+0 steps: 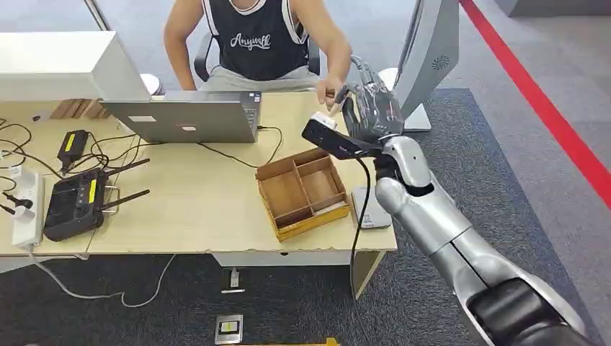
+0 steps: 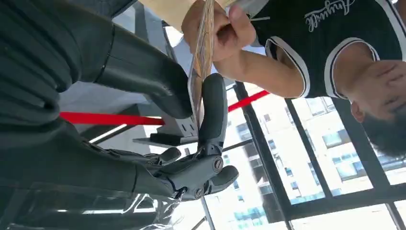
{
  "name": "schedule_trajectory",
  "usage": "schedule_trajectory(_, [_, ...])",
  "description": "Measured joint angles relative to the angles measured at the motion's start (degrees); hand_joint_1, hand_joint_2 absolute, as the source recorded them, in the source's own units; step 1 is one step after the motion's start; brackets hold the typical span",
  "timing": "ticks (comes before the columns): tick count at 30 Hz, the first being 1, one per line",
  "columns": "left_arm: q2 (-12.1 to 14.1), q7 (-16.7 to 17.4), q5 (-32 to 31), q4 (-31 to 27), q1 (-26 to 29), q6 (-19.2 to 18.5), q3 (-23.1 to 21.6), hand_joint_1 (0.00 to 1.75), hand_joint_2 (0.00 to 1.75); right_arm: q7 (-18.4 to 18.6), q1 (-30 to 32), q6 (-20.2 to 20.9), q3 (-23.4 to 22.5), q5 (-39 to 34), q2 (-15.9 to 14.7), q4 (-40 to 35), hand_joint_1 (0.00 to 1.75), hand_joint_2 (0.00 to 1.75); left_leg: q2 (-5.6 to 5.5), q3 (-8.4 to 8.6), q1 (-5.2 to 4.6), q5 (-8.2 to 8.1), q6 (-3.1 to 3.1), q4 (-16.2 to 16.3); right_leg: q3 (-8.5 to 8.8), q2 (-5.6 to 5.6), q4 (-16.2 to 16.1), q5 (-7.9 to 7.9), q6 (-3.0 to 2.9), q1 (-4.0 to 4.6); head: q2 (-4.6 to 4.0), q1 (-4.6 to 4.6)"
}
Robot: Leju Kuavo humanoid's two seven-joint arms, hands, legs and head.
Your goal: Pass the card to the sensor for recognition and then transmit it.
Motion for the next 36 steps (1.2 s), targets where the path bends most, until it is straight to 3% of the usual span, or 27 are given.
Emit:
schedule_trajectory(4, [0.00,0.44,0.00,-0.04,-0.32,-0.57,-1.42,0.00,0.00,-1.29,-4.83,0.24,0.79,-0.07,2.21,7.43,1.75,1.75,-0.02,0.00,0.00,0.00,0.00,0.00,-0.01,0.00,0.00,0.00,0.00,0.00,0.00,0.02])
schedule_trajectory(15, [0.00,1.03,0.11,-0.39,-0.86,-1.12,-4.15,0.00,0.00,-0.29,-12.89,3.17,2.67,0.88,7.30,22.85,1.75,1.75,-0.02,-0.01,0.01,0.00,0.00,0.00,-0.02,0.00,-0.01,-0.01,-0.01,0.01,0.00,0.02])
schedule_trajectory(16, [0.00,1.03,0.20,-0.42,-0.87,-1.14,-4.20,0.00,0.00,-0.42,-13.21,3.13,2.82,1.07,7.76,23.98,1.55,1.75,-0.02,0.00,0.01,0.00,0.00,0.00,-0.02,0.00,-0.01,-0.01,-0.01,0.01,0.00,0.02])
schedule_trajectory(17, [0.00,1.01,0.31,-0.44,-0.86,-1.20,-4.24,0.00,0.00,-0.55,-13.42,3.08,2.95,1.20,8.11,24.90,0.91,1.75,-0.02,0.00,0.01,0.00,0.00,0.00,-0.02,0.00,-0.01,-0.01,-0.01,0.02,0.00,0.02])
schedule_trajectory(18, [0.00,1.03,0.39,-0.46,-0.85,-1.27,-4.29,0.00,0.00,-0.64,-13.57,3.08,3.10,1.25,8.44,25.74,0.14,1.75,-0.02,-0.01,0.01,0.00,0.00,0.00,-0.02,0.00,-0.01,-0.01,-0.01,0.02,0.00,0.02])
schedule_trajectory(19, [0.00,1.00,0.53,-0.46,-0.83,-1.27,-4.40,0.00,0.00,-0.72,-13.66,3.04,3.24,1.25,8.79,26.46,0.05,1.75,-0.01,-0.01,0.02,0.00,0.00,0.00,-0.02,0.00,0.00,-0.01,-0.01,0.02,0.00,0.02])
schedule_trajectory(33, [0.00,0.00,0.31,-0.50,-0.53,-1.07,-4.61,0.00,0.00,-1.36,-15.67,-1.56,5.42,3.04,10.25,32.20,0.00,1.75,-0.01,0.02,0.02,0.00,0.00,0.01,-0.03,0.00,-0.02,-0.01,-0.01,0.02,0.00,0.04])
schedule_trajectory(36, [0.00,-0.24,0.33,-0.50,-0.41,-0.94,-4.59,0.00,0.00,-1.58,-16.32,-4.86,5.90,3.98,9.46,32.44,0.00,1.75,-0.01,0.03,0.02,0.00,0.00,0.03,-0.04,0.00,-0.02,0.00,-0.01,0.02,0.00,0.02])
